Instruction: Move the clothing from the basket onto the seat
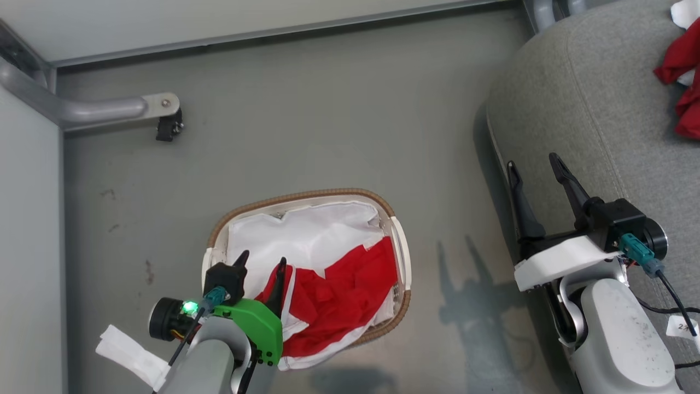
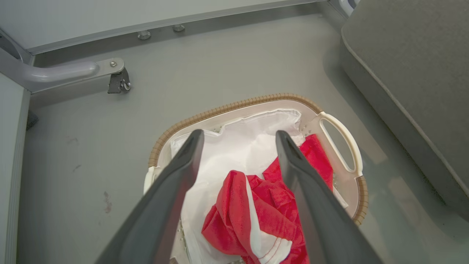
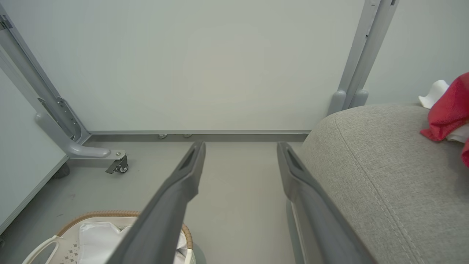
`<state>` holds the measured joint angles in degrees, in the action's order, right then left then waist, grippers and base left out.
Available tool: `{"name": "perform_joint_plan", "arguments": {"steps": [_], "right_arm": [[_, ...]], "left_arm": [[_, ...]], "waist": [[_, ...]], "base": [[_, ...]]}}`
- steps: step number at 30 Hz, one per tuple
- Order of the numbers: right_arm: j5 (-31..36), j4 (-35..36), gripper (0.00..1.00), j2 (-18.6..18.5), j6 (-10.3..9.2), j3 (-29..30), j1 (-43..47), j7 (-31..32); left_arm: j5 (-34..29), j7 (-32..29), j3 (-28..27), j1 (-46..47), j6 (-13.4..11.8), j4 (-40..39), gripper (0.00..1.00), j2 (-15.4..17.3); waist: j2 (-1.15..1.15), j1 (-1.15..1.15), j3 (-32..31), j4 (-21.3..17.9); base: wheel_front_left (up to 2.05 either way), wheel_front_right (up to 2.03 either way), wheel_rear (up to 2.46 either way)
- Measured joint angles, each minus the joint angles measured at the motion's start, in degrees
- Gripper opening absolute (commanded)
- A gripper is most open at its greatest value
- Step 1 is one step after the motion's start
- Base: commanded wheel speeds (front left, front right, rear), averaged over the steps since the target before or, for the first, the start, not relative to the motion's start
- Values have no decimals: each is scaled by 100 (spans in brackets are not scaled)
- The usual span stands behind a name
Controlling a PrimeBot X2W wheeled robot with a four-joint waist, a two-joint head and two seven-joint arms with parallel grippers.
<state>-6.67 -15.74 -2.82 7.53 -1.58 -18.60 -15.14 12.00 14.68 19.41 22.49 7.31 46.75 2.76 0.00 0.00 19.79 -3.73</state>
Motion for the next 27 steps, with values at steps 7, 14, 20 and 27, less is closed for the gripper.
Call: {"name": "perform_joint_plan", "arguments": {"steps": [7, 14, 20, 27], "right_arm": [[-178, 59, 100, -3, -1, -186, -276, 0], [-417, 142, 100, -2, 0, -498, -532, 0], [-598, 175, 100, -4, 0, -664, -623, 0], [-737, 178, 100, -2, 0, -776, -714, 0]], "left_arm": [[86, -108, 448, 661, 9, 1065, 100, 2], [157, -124, 459, 1088, 9, 1849, 100, 225], [191, -102, 464, 1302, -2, 2220, 100, 354], [209, -207, 490, 1460, -83, 2450, 100, 403]], "waist": [[0, 0, 625, -263], [0, 1, 1253, -598], [0, 1, 1711, -870], [0, 1, 2079, -1168]], "base": [[0, 0, 0], [0, 0, 0], [0, 0, 0], [0, 0, 0]]}}
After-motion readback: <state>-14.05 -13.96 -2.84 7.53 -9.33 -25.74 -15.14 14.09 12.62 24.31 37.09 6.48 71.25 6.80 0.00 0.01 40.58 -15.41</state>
